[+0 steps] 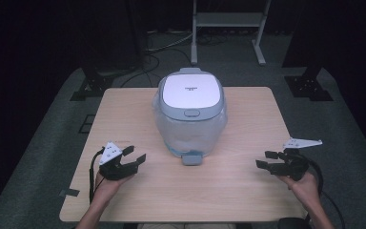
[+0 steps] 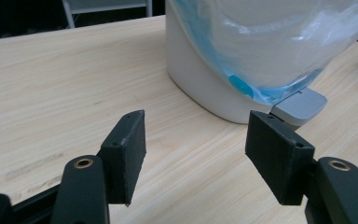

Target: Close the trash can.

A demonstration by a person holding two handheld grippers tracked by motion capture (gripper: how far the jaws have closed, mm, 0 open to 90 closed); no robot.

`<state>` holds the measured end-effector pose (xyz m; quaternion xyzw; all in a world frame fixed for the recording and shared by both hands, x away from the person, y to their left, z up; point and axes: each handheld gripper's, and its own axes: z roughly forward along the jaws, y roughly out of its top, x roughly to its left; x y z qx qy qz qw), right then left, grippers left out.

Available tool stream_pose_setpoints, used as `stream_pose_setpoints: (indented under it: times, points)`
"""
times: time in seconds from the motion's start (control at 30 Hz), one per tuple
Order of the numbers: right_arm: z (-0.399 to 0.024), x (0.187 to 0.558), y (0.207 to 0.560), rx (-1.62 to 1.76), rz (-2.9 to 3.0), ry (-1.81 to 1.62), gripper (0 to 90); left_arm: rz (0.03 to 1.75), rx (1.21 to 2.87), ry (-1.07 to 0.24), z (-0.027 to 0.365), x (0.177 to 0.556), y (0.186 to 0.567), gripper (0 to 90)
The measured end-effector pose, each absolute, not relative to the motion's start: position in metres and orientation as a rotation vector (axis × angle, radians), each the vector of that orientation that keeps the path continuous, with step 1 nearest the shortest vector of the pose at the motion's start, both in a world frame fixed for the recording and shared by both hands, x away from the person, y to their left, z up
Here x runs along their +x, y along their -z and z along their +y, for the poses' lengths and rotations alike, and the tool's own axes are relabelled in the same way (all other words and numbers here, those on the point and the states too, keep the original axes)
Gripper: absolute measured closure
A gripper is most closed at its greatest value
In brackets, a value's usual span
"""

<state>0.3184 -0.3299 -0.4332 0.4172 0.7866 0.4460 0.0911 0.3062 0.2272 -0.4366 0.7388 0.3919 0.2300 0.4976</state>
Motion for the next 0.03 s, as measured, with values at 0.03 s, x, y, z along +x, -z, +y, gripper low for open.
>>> stream_pose_setpoints:
  times: [0.03]
  points:
    - [-0.3292, 0.3177, 0.4334, 1.23, 2.334, -1.325, 31.6, 0.951, 1.787, -0.561, 0.2281, 0.3057, 0.4371, 37.0]
